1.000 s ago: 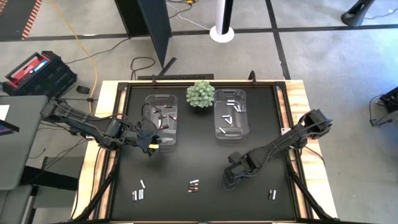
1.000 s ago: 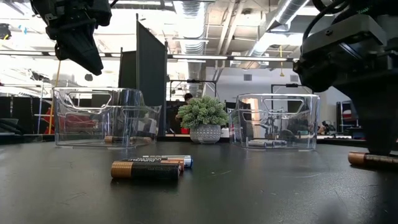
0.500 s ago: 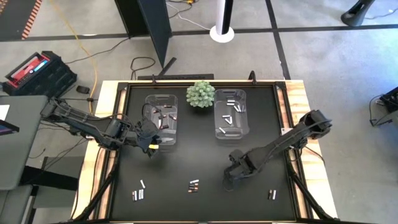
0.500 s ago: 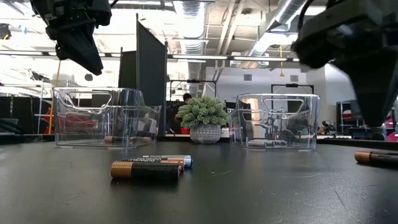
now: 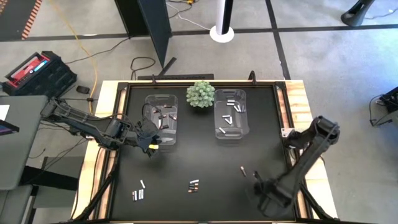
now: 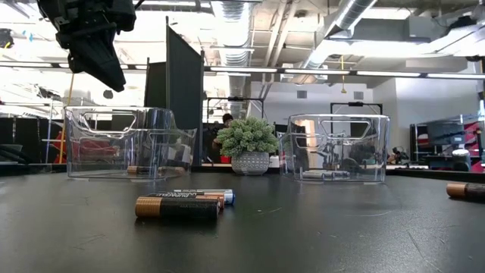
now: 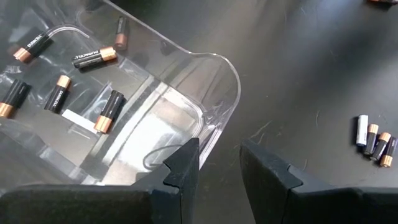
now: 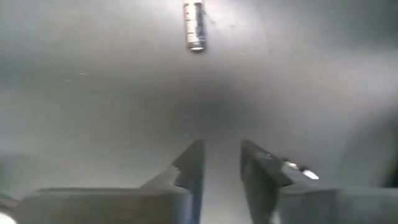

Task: Sort batteries
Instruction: Put the black-brown battery into the left transparent bin

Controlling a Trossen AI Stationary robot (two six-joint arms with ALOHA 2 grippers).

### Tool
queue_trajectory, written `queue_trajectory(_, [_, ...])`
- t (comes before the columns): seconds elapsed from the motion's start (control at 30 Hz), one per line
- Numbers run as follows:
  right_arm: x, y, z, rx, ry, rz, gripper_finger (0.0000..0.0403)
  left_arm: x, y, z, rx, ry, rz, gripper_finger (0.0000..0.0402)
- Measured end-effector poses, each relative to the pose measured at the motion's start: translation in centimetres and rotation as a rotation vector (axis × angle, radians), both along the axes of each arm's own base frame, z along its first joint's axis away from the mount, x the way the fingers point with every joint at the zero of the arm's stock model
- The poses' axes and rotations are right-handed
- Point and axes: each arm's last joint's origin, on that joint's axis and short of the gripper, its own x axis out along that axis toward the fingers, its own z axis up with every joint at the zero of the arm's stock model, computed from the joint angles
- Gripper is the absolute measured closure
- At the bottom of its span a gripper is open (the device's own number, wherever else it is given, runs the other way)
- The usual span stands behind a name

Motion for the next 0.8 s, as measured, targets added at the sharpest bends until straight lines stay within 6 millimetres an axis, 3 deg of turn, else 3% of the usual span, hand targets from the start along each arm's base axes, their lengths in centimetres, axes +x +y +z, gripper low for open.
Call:
queue_trajectory(0.17, [-1.1, 1.3, -0.3, -0.085, -0.120, 0.069, 0.0196, 0.0, 0.0, 0.0, -0.003, -0.001, 0.004, 0.0290])
queue_trajectory(0.3, [-1.1, 1.9, -2.3, -0.260, -0.174, 0.144, 0.0148, 0.0, 0.0, 0.0, -0.006, -0.003, 0.006, 0.0290])
queue_trajectory(0.57, [-0.2, 2.5, -9.0, -0.501, -0.042, 0.218, 0.0138, 0.0, 0.0, 0.0, -0.006, -0.004, 0.007, 0.0290])
queue_trajectory(0.8, [0.3, 2.4, -13.6, -0.711, -0.123, 0.212, 0.0139, 0.1, 0.0, 0.0, -0.011, -0.011, 0.011, 0.0290])
